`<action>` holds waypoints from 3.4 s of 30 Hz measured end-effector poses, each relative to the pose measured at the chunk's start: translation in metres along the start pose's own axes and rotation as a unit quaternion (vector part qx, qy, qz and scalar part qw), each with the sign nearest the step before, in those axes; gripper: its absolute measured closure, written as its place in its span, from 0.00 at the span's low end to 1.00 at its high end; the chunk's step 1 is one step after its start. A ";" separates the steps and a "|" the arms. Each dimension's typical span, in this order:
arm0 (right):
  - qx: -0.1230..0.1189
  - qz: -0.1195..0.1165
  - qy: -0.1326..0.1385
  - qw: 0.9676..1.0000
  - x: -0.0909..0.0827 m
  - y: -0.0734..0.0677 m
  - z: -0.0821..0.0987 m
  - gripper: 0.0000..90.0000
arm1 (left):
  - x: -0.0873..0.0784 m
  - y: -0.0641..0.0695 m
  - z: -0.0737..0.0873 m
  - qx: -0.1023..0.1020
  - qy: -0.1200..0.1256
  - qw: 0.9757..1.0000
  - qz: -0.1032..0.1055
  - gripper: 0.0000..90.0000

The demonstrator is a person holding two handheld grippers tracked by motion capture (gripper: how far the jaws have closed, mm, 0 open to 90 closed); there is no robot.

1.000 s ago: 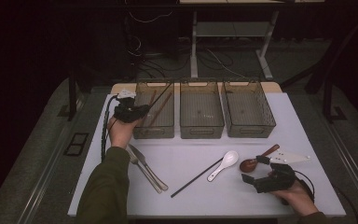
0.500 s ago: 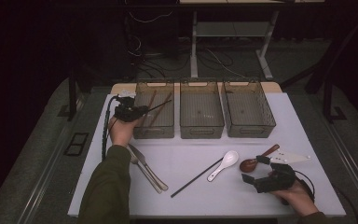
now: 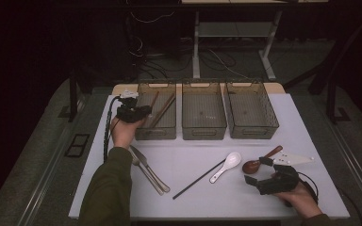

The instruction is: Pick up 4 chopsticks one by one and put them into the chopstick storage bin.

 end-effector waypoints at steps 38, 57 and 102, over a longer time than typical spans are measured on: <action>0.001 0.001 -0.001 1.000 0.000 0.000 0.001 0.02 | -0.051 0.107 0.008 0.077 0.014 0.987 0.141 0.31; 0.000 0.004 0.002 1.000 -0.002 0.000 0.000 0.02 | -0.067 0.146 0.060 0.092 0.003 0.984 0.153 0.28; -0.005 0.001 -0.003 1.000 0.002 -0.001 0.001 0.02 | -0.055 0.220 0.128 0.093 -0.074 0.968 0.220 0.82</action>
Point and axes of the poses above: each handheld gripper's, and its own axes: x roughly forward along the jaws, z roughly out of its underside, y roughly to its right, the point moved 9 cm from there along x, roughly forward along the jaws, and after that the axes turned 7 degrees about y, right-handed, at the moved point
